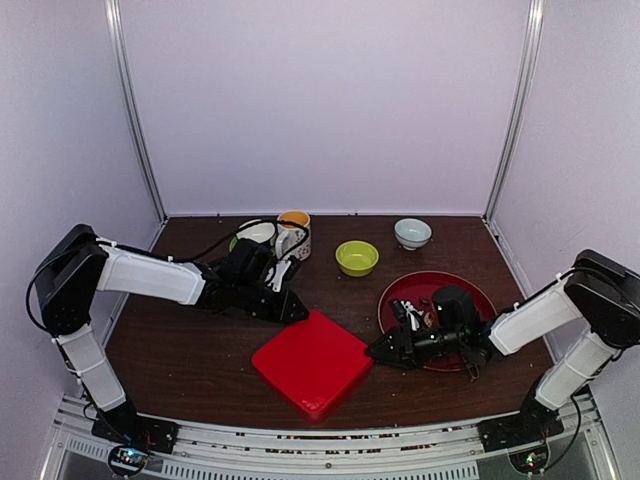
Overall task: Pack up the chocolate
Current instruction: Press the box lid onto the packing box.
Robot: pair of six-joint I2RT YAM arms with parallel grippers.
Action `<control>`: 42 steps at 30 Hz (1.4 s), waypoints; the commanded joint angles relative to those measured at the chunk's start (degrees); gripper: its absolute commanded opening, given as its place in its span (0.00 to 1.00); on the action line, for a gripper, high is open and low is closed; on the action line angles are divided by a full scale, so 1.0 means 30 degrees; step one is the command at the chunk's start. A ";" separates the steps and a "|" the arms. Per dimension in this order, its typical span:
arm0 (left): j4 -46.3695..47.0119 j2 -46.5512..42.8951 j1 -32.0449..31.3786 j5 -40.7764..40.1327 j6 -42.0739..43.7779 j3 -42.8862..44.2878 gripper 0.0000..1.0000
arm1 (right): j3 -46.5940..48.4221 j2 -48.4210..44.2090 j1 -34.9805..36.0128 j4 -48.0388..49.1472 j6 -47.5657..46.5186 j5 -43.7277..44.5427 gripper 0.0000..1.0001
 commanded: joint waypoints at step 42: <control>-0.5136 -0.9324 -0.1292 -0.5940 0.1173 -0.0681 0.49 | 0.1947 -1.0824 0.1661 -1.4541 -0.1727 1.0589 1.00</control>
